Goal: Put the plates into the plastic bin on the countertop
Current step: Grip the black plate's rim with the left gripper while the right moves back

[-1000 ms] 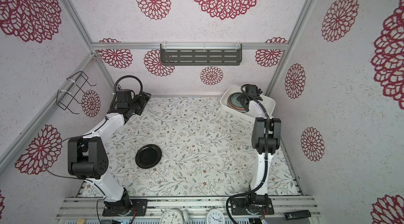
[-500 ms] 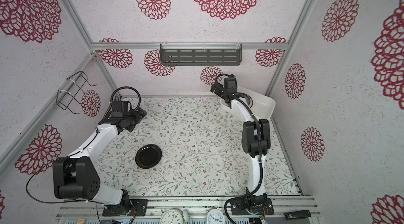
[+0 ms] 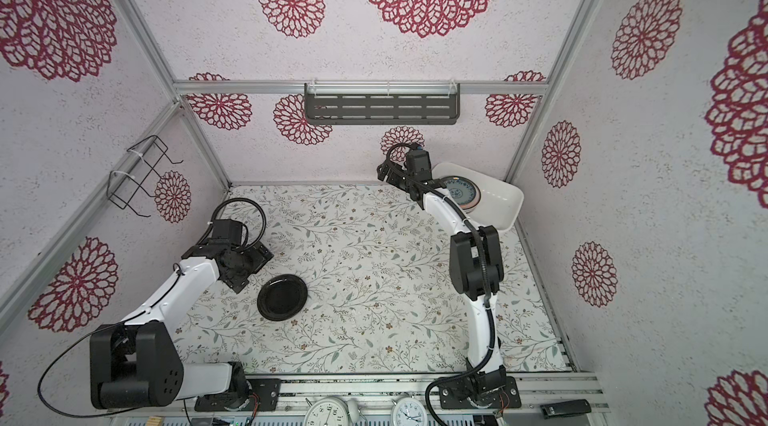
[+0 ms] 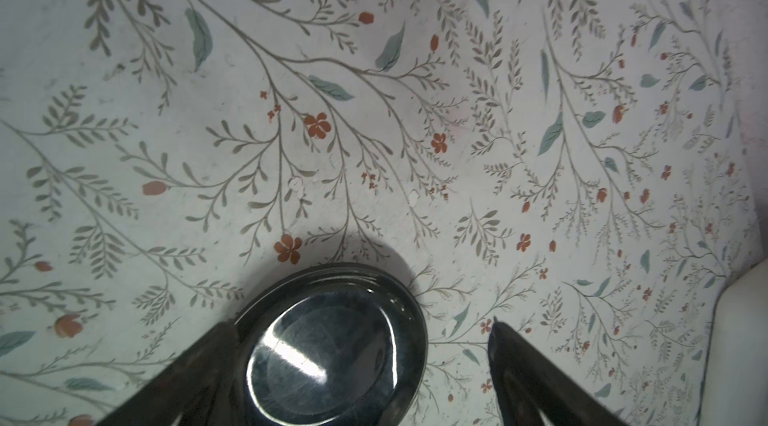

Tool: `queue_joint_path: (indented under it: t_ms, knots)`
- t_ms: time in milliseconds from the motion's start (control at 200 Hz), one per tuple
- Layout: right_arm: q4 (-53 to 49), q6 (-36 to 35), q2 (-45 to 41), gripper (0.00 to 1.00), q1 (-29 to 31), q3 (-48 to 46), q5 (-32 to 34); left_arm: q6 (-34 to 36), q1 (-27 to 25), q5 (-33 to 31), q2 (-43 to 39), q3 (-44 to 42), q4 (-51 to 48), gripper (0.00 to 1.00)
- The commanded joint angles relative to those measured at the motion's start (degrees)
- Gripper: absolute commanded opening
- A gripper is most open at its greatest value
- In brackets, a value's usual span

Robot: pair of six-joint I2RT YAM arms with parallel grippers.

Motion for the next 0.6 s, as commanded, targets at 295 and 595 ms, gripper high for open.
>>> queue_joint_path:
  t_ms: [295, 595]
  knots:
    - [-6.1, 1.8, -0.1, 0.99, -0.7, 3.4, 6.1, -1.9, -0.4, 1.8, -3.1, -8.2, -1.0, 0.97]
    - [-6.6, 2.6, -0.3, 0.99, -1.5, 3.4, 6.5, -0.9, -1.6, 10.2, 1.0, -9.6, 8.1, 0.97]
